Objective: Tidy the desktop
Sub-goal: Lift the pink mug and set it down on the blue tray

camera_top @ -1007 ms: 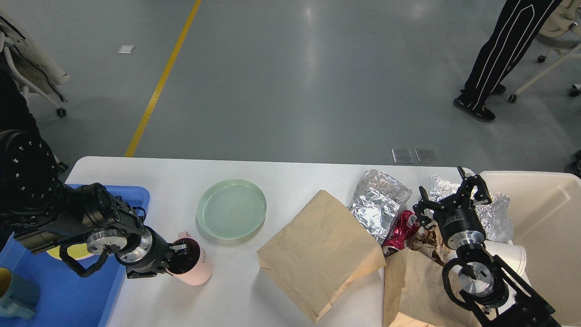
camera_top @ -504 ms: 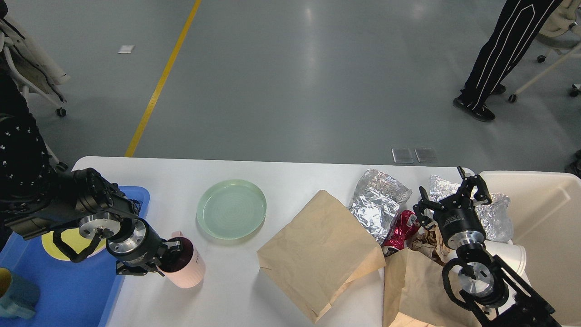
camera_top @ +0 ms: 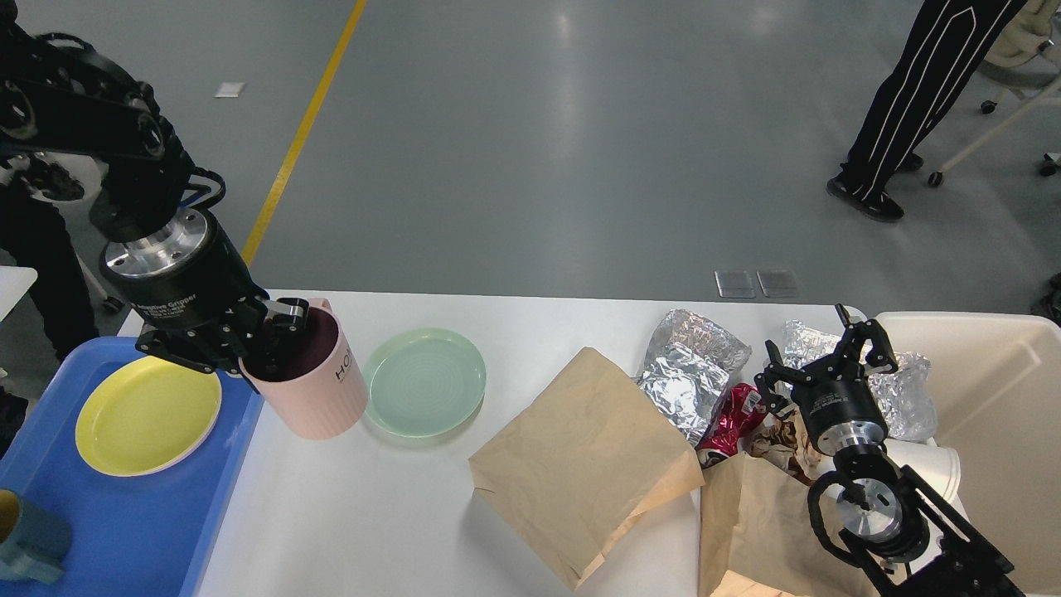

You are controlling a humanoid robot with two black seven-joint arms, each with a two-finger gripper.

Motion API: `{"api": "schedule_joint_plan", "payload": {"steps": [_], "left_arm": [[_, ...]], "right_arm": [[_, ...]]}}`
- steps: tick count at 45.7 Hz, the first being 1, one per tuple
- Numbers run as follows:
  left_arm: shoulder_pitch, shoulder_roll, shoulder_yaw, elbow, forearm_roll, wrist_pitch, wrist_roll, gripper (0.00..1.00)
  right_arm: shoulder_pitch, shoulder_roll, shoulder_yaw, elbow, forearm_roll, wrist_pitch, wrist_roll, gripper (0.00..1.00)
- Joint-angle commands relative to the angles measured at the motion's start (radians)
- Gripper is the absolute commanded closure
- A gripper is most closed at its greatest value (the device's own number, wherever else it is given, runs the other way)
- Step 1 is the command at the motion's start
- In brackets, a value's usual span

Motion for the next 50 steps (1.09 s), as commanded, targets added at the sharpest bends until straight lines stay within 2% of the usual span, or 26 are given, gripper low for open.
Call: {"api": "schedule_joint_plan", "payload": {"steps": [1,8,25,30,32,36,41,46,50], "left_arm": [[-0.175,-0.008,0.003,-0.098,0.000,-0.039,-0.002,1.00],[-0.281,-0.010,0.003,-0.135,0.002,-0.098,-0.010,1.00],[-0.238,0.027,0.059,-0.100,0.068,-0.098,-0.030,1.00],[-0.158,0.105,0.102,-0.048,0.146,-0.096,-0.067,1.00],[-0.102,0.142,0.107,-0.031,0.189,-0.067,-0.090,1.00],[0.029,0.215,0.105,-0.025,0.290,0.079,-0.139,1.00],[0.202,0.332,0.096,-0.011,0.388,0.222,-0.162,1.00],[0.325,0.435,0.084,0.052,0.476,0.248,-0.174,1.00],[0.441,0.495,0.024,0.132,0.536,0.249,-0.179,1.00]], "right_arm": [[0.000,-0.001,0.000,0.000,0.000,0.000,0.000,0.00],[0.000,-0.001,0.000,0.000,0.000,0.000,0.001,0.00],[0.000,-0.001,0.000,0.000,0.000,0.000,0.000,0.00],[0.000,-0.001,0.000,0.000,0.000,0.000,0.000,0.00],[0.000,-0.001,0.000,0.000,0.000,0.000,0.000,0.00],[0.000,-0.001,0.000,0.000,0.000,0.000,0.000,0.00],[0.000,0.001,0.000,0.000,0.000,0.000,0.001,0.00],[0.000,-0.001,0.000,0.000,-0.001,0.000,0.000,0.00],[0.000,-0.001,0.000,0.000,-0.001,0.000,0.000,0.00]]}}
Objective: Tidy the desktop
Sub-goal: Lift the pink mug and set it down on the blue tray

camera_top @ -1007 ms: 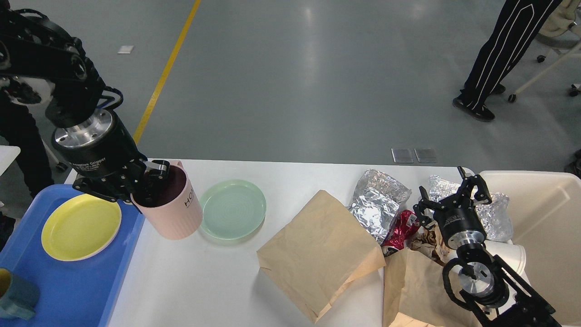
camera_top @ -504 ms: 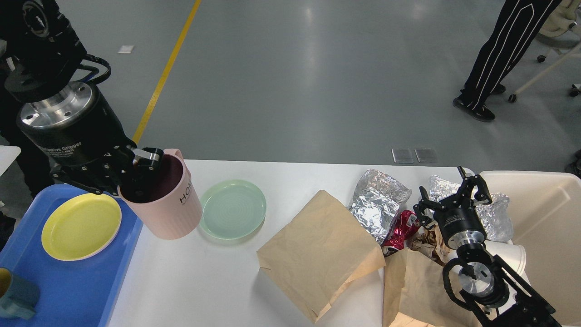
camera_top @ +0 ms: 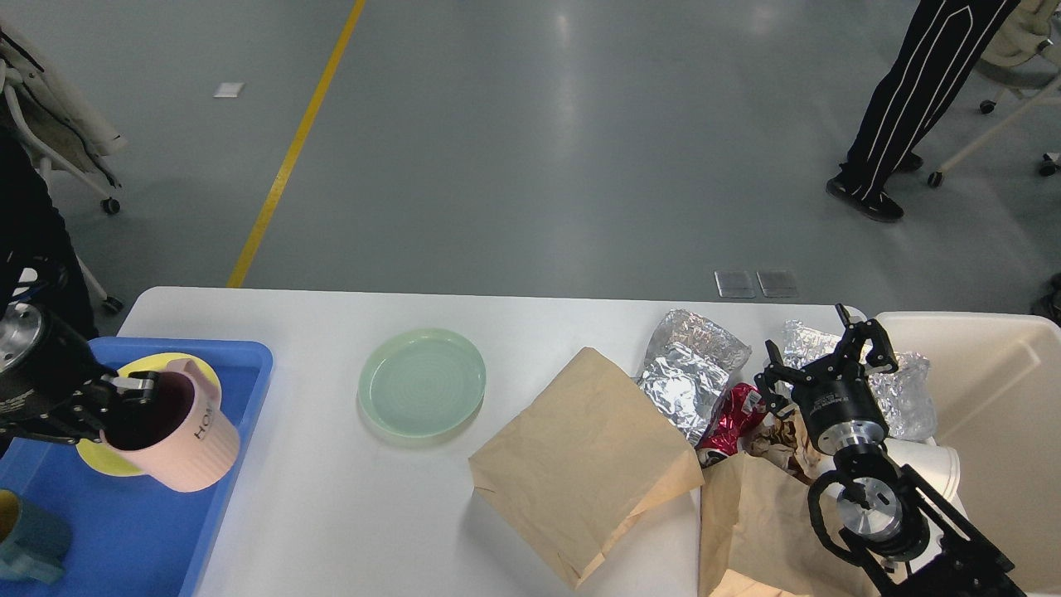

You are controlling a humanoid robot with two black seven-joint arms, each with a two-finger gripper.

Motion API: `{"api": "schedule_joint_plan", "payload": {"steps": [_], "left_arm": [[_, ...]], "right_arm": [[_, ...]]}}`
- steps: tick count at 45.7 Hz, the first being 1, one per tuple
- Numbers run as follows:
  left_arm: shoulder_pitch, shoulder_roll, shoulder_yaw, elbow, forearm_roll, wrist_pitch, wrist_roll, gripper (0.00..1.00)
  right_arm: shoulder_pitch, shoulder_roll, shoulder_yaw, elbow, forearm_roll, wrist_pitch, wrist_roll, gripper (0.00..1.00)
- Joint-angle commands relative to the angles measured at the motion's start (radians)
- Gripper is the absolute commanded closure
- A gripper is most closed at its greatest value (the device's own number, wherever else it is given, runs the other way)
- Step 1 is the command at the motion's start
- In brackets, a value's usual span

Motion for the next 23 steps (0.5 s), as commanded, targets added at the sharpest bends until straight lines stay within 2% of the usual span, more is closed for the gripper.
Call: {"api": "schedule_joint_plan", "payload": {"steps": [1,8,15,19,23], "left_arm": [[0.171,0.094,-0.079,0.111,0.091,0.010,-0.008,1.00],[0.403,0.169,-0.220,0.298,0.171,0.015,-0.011,1.00],[0.661,0.209,-0.449,0.466,0.250,0.013,-0.014,1.00],[0.791,0.208,-0.552,0.521,0.277,0.015,-0.016,1.00],[0.851,0.205,-0.595,0.550,0.283,0.013,-0.016,1.00]], "right_arm": [[0.000,0.000,0.000,0.000,0.000,0.000,0.001,0.00],[0.000,0.000,0.000,0.000,0.000,0.000,0.000,0.00],[0.000,0.000,0.000,0.000,0.000,0.000,0.001,0.00],[0.000,0.000,0.000,0.000,0.000,0.000,0.000,0.00],[0.000,0.000,0.000,0.000,0.000,0.000,0.000,0.00]]}}
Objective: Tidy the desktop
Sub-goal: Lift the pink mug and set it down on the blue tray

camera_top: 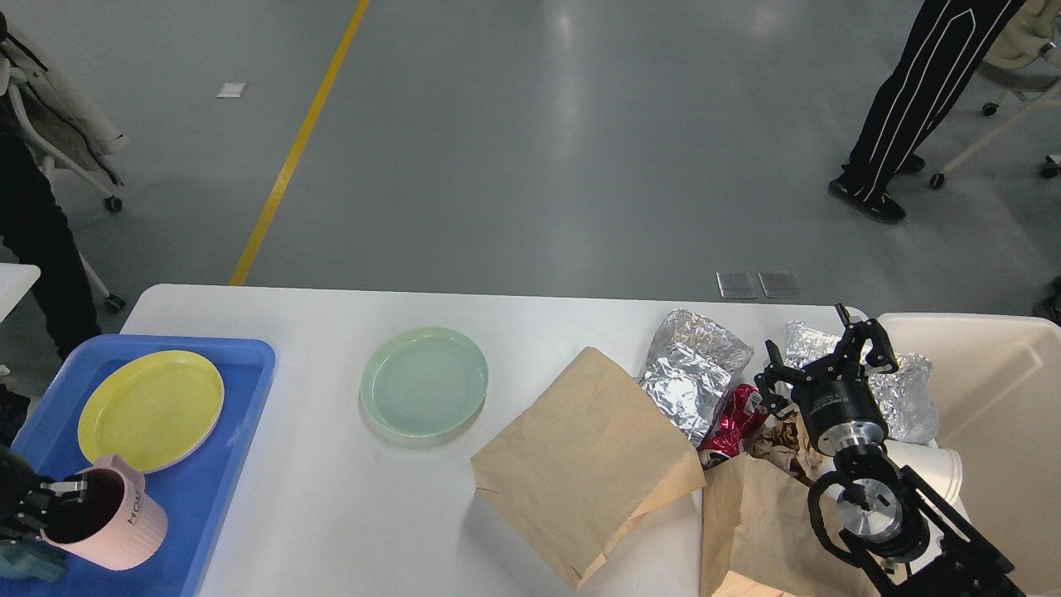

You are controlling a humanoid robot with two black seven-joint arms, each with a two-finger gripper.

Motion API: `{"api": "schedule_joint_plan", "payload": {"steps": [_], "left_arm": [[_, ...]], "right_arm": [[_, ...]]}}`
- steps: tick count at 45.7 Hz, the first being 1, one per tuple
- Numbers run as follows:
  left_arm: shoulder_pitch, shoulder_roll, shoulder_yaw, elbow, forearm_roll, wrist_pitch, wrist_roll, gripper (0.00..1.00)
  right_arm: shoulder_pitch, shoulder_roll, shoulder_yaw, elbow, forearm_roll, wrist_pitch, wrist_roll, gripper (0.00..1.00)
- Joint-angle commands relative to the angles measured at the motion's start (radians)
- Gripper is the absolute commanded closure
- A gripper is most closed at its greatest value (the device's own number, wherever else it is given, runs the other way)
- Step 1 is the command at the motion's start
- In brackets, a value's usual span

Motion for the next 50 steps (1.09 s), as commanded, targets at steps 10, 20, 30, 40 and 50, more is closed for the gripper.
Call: {"api": "schedule_joint_plan", "payload": {"steps": [10,20,30,40,50], "left_arm": [[0.099,-0.004,-0.075,0.060,0.014,-0.001,0.000,1.00],[0.095,-0.008,-0.075,0.060,0.008,0.000,0.001,1.00],[0.095,-0.013,-0.076,0.060,-0.037,0.060,0.001,0.39],[0.096,-0.022,-0.062,0.047,-0.129,0.073,0.009,0.04],[0.095,-0.021,-0.059,0.049,-0.132,0.071,0.012,0.04]], "right_arm": [[0.000,0.001,0.000,0.000,0.000,0.000,0.000,0.00],[0.000,0.000,0.000,0.000,0.000,0.000,0.000,0.00],[0.000,0.001,0.000,0.000,0.000,0.000,0.000,0.00],[0.000,0.001,0.000,0.000,-0.001,0.000,0.000,0.00],[0.000,0.001,0.000,0.000,-0.001,0.000,0.000,0.00]]}}
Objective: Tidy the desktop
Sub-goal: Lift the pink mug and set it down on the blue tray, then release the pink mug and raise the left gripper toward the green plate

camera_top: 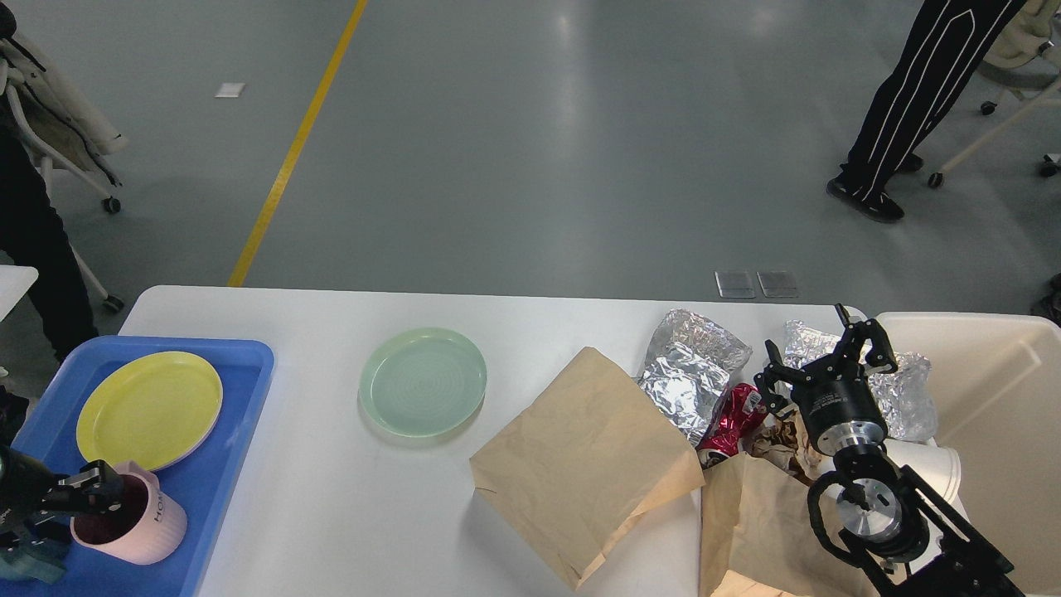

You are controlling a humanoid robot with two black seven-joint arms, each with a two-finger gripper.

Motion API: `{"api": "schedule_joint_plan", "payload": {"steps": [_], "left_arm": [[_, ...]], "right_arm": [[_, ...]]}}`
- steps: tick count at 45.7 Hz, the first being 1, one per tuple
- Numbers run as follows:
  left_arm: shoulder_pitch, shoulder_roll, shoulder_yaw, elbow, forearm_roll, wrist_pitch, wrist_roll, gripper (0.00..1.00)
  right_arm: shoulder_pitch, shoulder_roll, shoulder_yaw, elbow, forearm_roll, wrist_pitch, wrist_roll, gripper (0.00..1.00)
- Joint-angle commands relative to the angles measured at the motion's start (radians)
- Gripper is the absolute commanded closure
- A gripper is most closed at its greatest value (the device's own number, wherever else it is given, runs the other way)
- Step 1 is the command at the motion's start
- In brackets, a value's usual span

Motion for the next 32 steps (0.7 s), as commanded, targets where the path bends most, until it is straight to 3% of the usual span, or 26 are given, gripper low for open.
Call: {"api": "schedule_joint_plan", "payload": {"steps": [1,8,16,26,32], "left_arm": [[-0.003,0.001,0.000,0.000,-0.001,-0.002,0.001,0.04],[-0.007,0.001,0.005,-0.003,-0.001,-0.014,-0.001,0.04],[-0.132,0.005,0.103,-0.032,-0.003,-0.128,-0.009,0.04],[-0.504,-0.018,0.408,-0.201,-0.066,-0.206,-0.009,0.04],[-0.763,-0.134,0.578,-0.319,-0.131,-0.241,-0.005,0.04]], "right_arm": [[0.000,-0.001,0.000,0.000,0.000,0.000,0.000,0.00],[0.000,0.000,0.000,0.000,0.000,0.000,0.002,0.00],[0.000,0.000,0.000,0.000,0.000,0.000,0.000,0.00],[0.000,0.000,0.000,0.000,0.000,0.000,0.000,0.00],[0.000,-0.001,0.000,0.000,0.000,0.000,0.000,0.00]]}}
